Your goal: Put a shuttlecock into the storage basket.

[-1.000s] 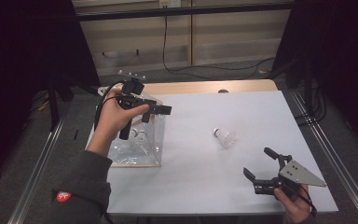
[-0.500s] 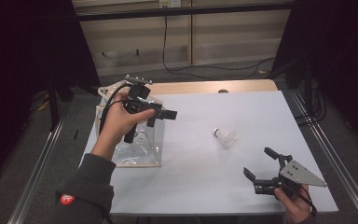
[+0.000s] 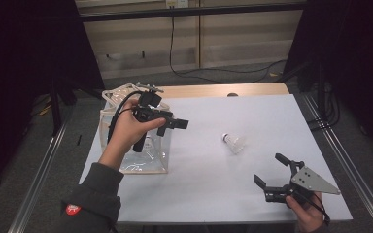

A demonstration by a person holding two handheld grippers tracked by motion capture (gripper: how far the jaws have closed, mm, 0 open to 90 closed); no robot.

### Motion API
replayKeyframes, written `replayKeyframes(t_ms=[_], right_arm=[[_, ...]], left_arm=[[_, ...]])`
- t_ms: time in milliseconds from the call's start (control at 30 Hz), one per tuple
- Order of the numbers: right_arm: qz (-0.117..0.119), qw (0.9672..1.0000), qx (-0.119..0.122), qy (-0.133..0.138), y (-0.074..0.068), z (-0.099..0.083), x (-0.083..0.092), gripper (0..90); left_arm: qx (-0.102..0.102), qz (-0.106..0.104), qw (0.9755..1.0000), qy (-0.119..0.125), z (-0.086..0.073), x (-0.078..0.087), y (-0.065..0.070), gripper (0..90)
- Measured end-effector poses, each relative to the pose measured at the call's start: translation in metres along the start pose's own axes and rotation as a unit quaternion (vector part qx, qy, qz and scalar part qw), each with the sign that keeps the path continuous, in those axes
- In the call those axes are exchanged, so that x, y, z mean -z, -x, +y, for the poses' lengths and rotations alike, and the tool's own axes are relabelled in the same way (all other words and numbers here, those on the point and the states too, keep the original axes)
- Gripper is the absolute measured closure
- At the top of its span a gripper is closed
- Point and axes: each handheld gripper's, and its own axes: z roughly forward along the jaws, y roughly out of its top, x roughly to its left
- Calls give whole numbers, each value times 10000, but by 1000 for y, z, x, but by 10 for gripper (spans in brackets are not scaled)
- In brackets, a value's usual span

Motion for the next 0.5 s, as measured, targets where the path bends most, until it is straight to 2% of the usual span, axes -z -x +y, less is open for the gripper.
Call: replayKeyframes(t_ms=[500], right_arm=[[3,10000,-4,6,0,0,0,17]], left_arm=[[-35,-128,9999,-60,-4,-11,4,145]])
